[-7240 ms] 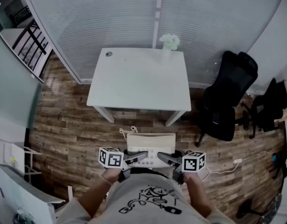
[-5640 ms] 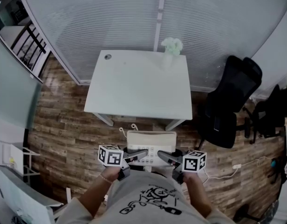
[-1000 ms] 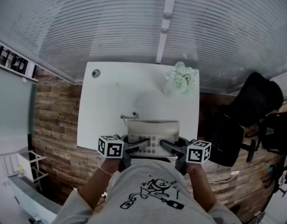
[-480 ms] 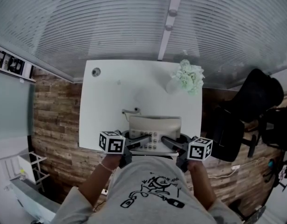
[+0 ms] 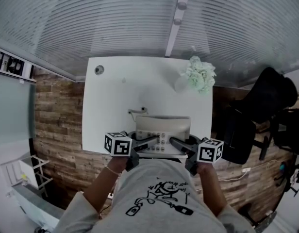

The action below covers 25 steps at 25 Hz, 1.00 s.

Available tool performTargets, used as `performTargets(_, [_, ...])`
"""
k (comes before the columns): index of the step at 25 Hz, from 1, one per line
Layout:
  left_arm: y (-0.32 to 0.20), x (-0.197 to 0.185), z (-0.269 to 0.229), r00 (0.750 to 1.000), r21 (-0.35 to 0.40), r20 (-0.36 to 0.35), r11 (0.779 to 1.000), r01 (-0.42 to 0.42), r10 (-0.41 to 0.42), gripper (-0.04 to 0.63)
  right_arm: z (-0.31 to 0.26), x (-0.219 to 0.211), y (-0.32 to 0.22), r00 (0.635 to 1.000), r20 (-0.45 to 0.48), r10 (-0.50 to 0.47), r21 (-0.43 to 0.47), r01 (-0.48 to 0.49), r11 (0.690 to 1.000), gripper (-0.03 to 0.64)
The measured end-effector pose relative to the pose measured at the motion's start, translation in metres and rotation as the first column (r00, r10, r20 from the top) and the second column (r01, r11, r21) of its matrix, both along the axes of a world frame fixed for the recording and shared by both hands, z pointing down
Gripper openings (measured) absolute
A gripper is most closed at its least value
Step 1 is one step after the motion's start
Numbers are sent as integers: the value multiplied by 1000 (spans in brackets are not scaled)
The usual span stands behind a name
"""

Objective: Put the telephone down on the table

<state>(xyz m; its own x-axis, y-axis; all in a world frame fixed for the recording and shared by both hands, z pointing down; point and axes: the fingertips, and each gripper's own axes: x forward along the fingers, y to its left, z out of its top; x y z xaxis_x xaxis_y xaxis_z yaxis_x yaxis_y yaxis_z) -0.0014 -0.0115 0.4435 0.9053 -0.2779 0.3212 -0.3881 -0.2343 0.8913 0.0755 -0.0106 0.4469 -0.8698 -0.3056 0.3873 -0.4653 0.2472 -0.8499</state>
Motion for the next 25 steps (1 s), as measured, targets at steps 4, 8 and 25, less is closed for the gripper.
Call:
performTargets(4, [-4, 0, 12, 1000, -10, -6, 1000, -2, 2, 264, 9, -1, -3, 1000, -6, 14, -23, -14, 1000, 295])
performTargets(8, [-3, 2, 22, 1000, -21, -1, 1000, -9, 9, 264, 20, 0, -2, 1000, 5, 13, -36, -13, 999, 295])
performTargets(25, [-7, -1, 65, 1000, -59, 20, 998, -18, 19, 275, 59, -4, -7, 1000, -14, 16, -69, -17, 997, 295])
